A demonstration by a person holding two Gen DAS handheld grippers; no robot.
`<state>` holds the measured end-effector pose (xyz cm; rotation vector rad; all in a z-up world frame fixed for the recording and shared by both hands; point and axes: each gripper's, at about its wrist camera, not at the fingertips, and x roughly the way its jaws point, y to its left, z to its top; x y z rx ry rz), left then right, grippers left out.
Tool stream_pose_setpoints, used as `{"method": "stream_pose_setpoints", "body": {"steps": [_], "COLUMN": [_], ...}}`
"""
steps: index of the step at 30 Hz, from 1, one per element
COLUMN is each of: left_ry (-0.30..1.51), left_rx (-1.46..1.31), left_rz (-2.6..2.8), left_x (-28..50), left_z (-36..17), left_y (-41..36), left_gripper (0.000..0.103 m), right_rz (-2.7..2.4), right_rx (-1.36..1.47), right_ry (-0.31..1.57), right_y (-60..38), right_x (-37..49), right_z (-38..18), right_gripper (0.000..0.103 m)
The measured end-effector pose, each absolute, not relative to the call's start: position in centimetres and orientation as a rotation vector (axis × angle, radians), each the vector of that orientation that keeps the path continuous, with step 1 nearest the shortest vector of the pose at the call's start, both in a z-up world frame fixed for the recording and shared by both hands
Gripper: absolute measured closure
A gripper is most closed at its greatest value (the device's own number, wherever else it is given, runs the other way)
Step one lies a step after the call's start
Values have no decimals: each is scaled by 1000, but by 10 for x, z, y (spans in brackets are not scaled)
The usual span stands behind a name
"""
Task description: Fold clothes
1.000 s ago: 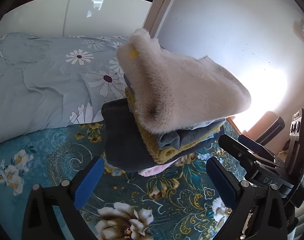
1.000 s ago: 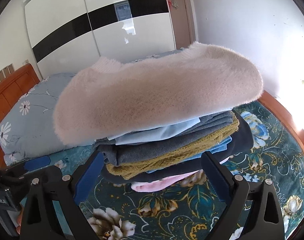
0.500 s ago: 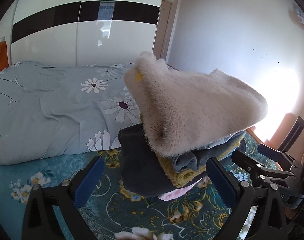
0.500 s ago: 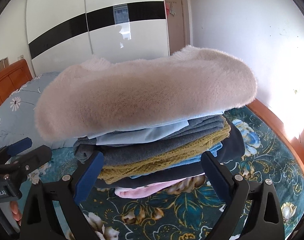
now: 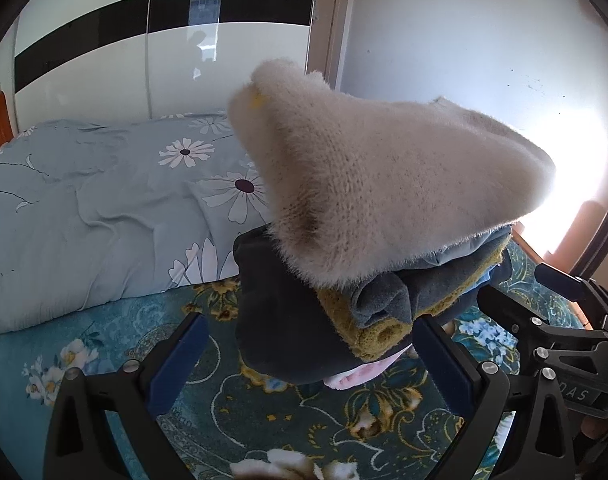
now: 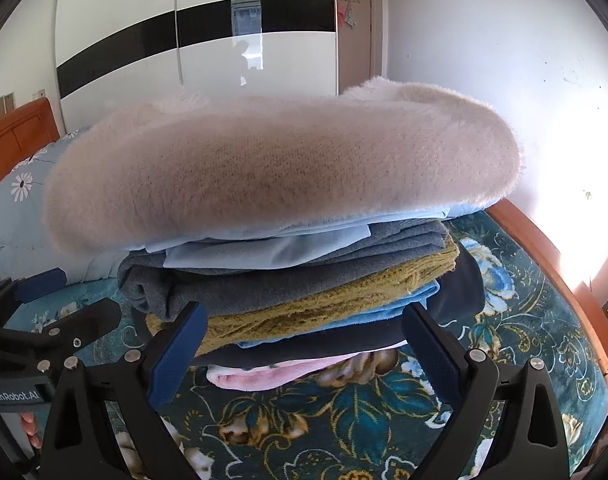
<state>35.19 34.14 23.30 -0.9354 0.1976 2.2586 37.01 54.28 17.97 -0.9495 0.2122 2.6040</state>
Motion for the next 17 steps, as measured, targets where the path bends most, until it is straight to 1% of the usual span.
{"method": "stream_pose_setpoints", "body": {"steps": [17], "left_ry": [194], "left_rx": [-936], "left_rz": [2271], "left_x": [347], "left_z": [231], "left_y": [351], "left_gripper": [0], "right_rz": [2601], "right_rx": [-976], "right_ry": [248], "right_y": [550], "right_x": [365], "right_z": [175], "right_gripper": [5]}}
